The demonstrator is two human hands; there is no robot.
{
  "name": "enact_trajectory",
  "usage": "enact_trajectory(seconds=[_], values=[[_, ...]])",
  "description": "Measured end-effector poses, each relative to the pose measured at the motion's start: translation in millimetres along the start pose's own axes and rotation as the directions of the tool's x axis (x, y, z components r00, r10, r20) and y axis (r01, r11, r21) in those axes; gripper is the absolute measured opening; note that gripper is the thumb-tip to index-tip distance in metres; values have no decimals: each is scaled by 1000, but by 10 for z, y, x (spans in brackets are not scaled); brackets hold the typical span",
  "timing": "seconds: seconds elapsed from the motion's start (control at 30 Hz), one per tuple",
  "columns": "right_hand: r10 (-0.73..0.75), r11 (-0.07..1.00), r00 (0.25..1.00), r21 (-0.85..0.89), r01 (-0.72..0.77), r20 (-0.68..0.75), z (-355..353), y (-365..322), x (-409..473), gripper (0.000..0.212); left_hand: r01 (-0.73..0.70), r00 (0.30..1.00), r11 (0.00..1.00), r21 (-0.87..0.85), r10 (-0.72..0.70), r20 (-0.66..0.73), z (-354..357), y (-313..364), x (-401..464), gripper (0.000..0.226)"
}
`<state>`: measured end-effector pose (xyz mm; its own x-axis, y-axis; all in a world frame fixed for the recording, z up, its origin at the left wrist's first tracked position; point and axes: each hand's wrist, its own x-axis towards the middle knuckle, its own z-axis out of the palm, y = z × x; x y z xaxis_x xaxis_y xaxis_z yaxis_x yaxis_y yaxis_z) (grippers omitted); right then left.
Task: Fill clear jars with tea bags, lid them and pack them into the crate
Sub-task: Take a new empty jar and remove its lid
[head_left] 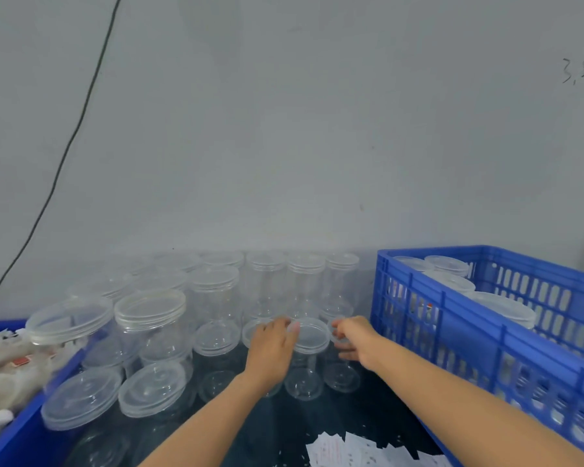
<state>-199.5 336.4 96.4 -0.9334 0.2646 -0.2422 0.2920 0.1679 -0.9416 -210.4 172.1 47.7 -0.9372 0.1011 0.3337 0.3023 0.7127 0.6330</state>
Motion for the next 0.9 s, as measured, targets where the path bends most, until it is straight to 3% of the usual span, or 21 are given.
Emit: enact_trajectory(seconds=[0.07,0.17,0.33,0.43,0.67,0.8,0.9], values=[[10,1000,1000,11,-10,-11,78,12,60,35,-101,994,956,274,87,61,28,-62,61,54],[10,1000,999,-14,-10,-40,158,-6,92,37,-111,991,923,368,77,105,109,-63,160,77],[40,999,998,38,-38,-53,179,-28,66,37,-6,1000,981,194,0,30,186,10,252,105],[3,1000,998,29,-2,-66,144,-62,-8,37,-18,1000,994,107,20,-20,159,70,193,114],[-255,962,966,-113,249,-47,-18,-214,-472,36,-97,994,962,-255,80,-79,-114,427,-216,115],[-392,832,916,-392,392,84,-28,-256,-950,75,-214,974,929,-301,180,-139,-328,645,-555,109],[-391,813,905,-397,426,170,23,-256,-1234,84,-320,945,906,-276,282,-168,-592,740,-792,107]])
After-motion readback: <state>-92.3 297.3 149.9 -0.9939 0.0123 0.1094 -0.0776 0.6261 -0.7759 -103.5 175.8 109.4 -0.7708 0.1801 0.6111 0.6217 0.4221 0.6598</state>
